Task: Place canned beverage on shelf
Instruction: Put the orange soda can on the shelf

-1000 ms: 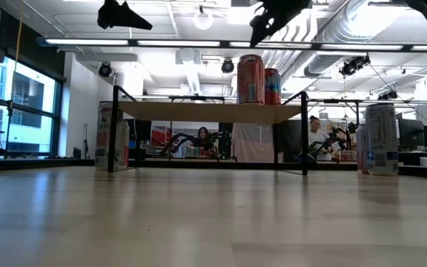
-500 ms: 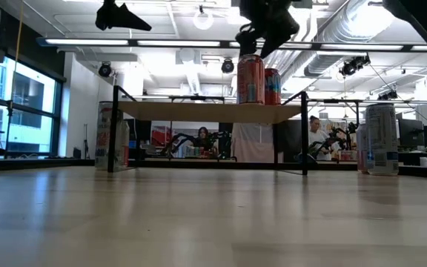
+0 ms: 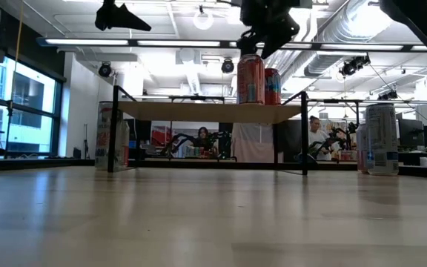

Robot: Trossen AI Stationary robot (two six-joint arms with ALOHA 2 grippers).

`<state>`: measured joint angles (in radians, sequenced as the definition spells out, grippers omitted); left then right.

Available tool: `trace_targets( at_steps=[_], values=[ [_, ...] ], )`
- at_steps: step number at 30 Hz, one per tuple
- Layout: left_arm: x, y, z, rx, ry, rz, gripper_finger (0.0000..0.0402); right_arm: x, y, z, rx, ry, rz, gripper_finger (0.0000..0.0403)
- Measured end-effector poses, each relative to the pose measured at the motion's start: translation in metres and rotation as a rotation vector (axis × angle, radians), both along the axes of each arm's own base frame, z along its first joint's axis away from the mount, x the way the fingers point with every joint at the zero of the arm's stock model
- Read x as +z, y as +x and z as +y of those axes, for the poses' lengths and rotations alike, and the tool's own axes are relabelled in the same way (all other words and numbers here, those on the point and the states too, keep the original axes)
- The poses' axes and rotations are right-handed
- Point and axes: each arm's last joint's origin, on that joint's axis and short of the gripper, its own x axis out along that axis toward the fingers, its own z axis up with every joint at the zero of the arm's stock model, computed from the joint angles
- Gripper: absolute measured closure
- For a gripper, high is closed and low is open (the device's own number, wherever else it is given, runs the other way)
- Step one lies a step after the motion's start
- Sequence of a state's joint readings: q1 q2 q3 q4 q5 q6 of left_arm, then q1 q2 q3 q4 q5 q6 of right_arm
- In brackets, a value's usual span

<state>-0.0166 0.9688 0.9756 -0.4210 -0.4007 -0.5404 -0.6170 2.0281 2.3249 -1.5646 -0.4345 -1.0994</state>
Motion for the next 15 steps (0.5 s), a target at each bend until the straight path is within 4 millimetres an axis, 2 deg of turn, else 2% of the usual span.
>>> trace_targets(
  at_steps=[4,9,15],
  values=[
    [0.0000,0.0000,0.0000,-0.001,0.000,0.000,0.0025,-0.0077,0.0053,-0.0021,0.003,0.016,0.017,0.0011],
    [-0.0001,0.0000,-0.0001,-0.003,-0.001,0.001,0.0025,-0.0080,0.0056,-0.0018,-0.003,0.021,0.020,0.0011],
    [-0.0001,0.0000,0.0000,-0.004,-0.001,0.001,0.0025,-0.0078,0.0061,-0.0033,-0.149,0.068,0.050,0.0010]
  ],
)
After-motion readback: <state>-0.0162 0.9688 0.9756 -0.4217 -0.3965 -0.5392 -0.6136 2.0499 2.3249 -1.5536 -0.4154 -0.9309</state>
